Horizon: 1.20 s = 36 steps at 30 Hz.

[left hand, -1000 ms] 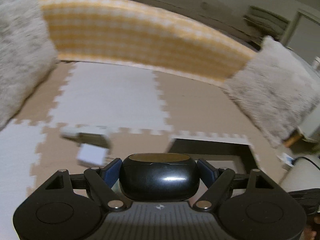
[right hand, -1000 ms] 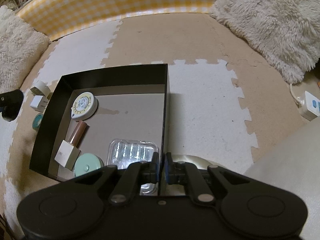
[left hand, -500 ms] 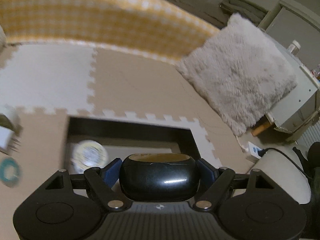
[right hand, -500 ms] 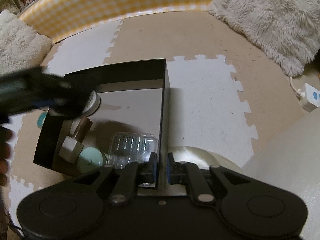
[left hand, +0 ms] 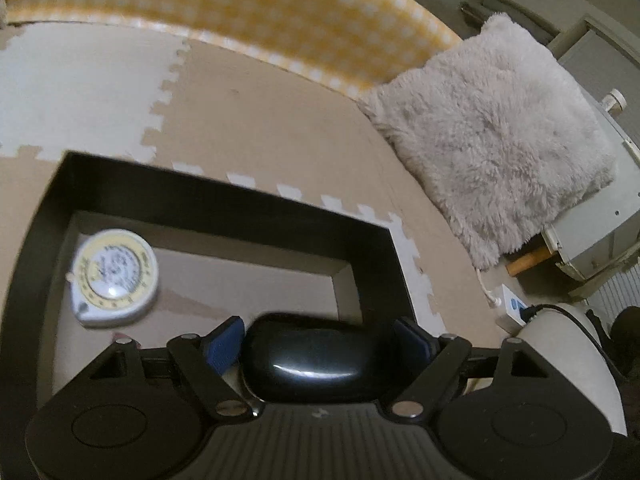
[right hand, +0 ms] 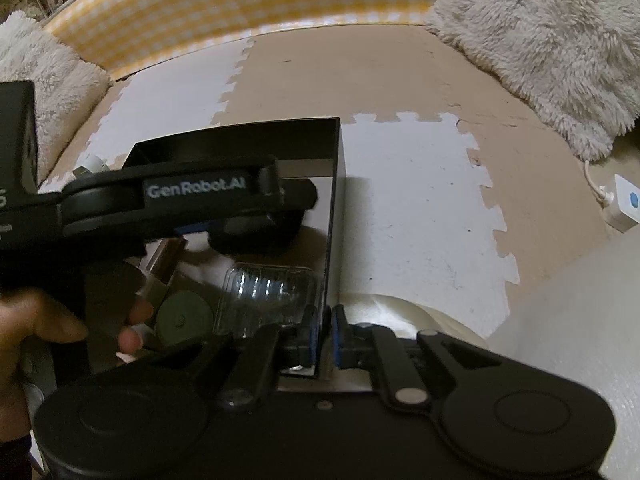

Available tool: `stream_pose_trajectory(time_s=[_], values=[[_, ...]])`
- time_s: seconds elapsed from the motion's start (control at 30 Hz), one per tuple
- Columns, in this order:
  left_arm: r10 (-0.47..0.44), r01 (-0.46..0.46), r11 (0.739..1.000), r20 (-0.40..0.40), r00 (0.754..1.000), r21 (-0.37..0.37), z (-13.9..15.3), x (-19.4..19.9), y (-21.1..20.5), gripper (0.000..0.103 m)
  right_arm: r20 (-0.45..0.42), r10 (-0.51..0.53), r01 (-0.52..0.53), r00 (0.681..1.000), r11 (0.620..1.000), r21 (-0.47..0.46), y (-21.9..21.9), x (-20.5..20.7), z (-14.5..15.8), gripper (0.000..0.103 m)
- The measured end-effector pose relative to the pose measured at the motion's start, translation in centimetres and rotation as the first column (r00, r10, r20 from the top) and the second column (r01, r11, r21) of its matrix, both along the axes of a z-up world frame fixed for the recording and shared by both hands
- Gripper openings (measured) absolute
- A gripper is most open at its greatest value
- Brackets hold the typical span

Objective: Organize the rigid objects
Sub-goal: 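Carry the black earbud case into the black box and release it, then move the left tool back and grasp the clear tape roll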

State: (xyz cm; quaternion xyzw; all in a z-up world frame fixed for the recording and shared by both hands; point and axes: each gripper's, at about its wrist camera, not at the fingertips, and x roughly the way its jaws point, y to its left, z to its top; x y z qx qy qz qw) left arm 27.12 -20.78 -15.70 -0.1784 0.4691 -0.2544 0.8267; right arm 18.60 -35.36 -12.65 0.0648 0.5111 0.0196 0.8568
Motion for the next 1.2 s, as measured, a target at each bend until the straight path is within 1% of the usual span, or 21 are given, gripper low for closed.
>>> stream_pose_trajectory(time_s=[0.03, 0.2, 0.3, 0.4, 0.53, 0.73, 0.97, 1.2], values=[[-0.008, 0.008, 1.0, 0.0, 1.0, -0.001, 0.0, -0.1, -0.1, 0.091, -0.001, 0.0, 0.0, 1.0, 1.0, -0.002, 0.0, 0.0, 0.0, 0.007], [-0.036, 0.035, 0.999, 0.014, 0.999, 0.028, 0.5, -0.7, 0.0, 0.093, -0.002, 0.002, -0.002, 1.0, 1.0, -0.004, 0.1, 0.0, 0.1, 0.007], [-0.051, 0.05, 0.998, 0.019, 0.999, 0.046, 0.9, -1.2, 0.3, 0.096, -0.003, 0.001, -0.001, 1.0, 1.0, -0.003, 0.1, 0.0, 0.1, 0.007], [-0.065, 0.062, 0.995, 0.034, 0.997, 0.083, 1.5, -1.7, 0.6, 0.099, -0.004, 0.001, -0.001, 1.0, 1.0, -0.002, 0.0, 0.0, 0.1, 0.007], [-0.086, 0.081, 0.99, 0.044, 0.995, 0.115, 2.4, -2.5, 1.1, 0.102, -0.007, 0.0, 0.0, 1.0, 1.0, -0.001, 0.0, -0.1, 0.0, 0.007], [-0.113, 0.101, 0.983, 0.072, 0.991, 0.151, 4.0, -3.6, 2.2, 0.103, -0.008, 0.002, -0.002, 1.0, 1.0, -0.004, 0.0, -0.1, 0.0, 0.007], [-0.108, 0.089, 0.981, 0.102, 0.989, 0.174, 6.1, -4.4, 3.8, 0.103, -0.01, 0.003, -0.003, 1.0, 1.0, -0.009, 0.1, -0.1, 0.0, 0.007], [-0.13, 0.101, 0.975, 0.137, 0.982, 0.2, 8.1, -5.3, 5.6, 0.103, -0.01, 0.004, -0.004, 1.0, 1.0, -0.01, 0.1, -0.1, 0.0, 0.007]])
